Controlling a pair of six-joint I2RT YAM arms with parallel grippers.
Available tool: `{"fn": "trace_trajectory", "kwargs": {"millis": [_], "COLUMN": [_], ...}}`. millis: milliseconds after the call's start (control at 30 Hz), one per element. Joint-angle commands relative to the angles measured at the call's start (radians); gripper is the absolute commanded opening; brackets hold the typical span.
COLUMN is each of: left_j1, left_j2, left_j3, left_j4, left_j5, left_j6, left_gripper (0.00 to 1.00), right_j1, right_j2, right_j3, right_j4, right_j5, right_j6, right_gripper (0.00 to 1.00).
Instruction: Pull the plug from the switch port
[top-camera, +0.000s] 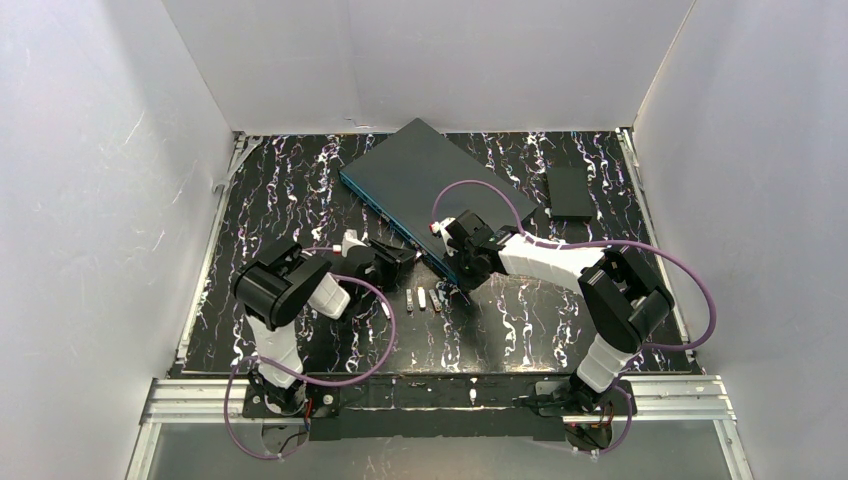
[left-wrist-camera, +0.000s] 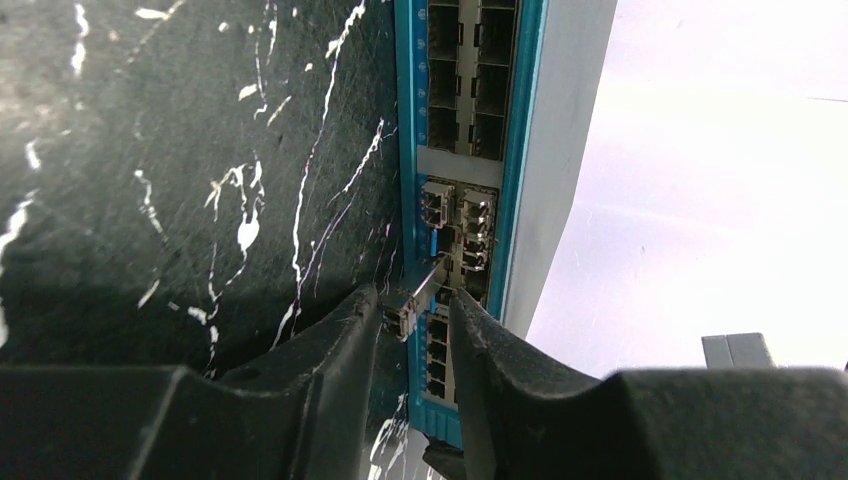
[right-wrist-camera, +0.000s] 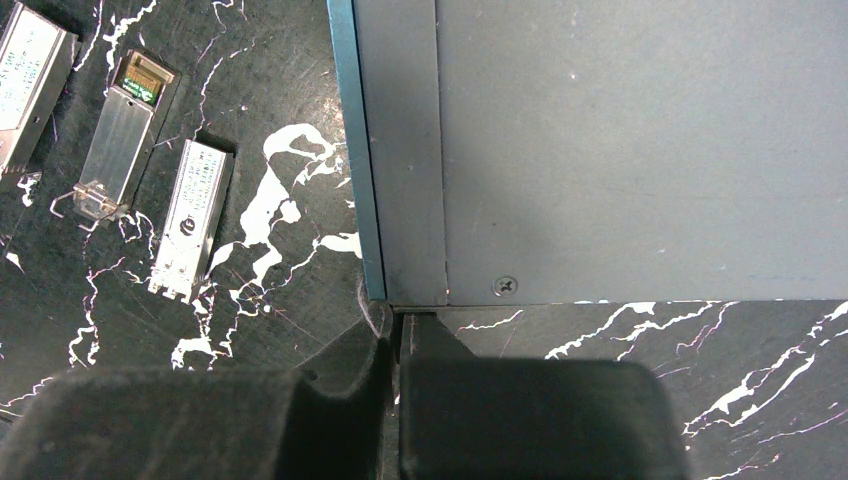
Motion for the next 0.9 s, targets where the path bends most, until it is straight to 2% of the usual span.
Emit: {"fn": "trace_trajectory", "kwargs": {"millis": [0,133,267,467,867], "left_j1": [0.002,0.003,0.003,0.003,0.003], "left_j2": [0.058,0.081,0.089,0.067,0.019], "left_j3": [0.015,0.019,0.021,-0.013,-0.217], "left_j4": [-0.118,-0.113,-0.107,-0.106,0.023], "left_j5": [0.01,-0.006,-0.001,-0.006,-0.063], "left_j6": [0.027,0.006,0.005,-0.005,-0.052], "left_gripper": [0.31,0.24,0.12,0.0,0.0], "right_j1": [0.005,0.005,0.005,0.005,0.005], "right_j2": [0.056,0.056,0.056,0.059,0.052], "right_j3": [-0.018,-0.018,-0.018,-0.014,-0.018], "right_j4": [0.002,0.001,0.001,0.002,0.005], "right_j5": [-0.098,-0.098,-0.097,-0.098,-0.1], "right_j6": [0.07,0.068,0.069,0.068,0.071], "right_gripper": [0.01,0.01,0.01,0.01,0.01]}}
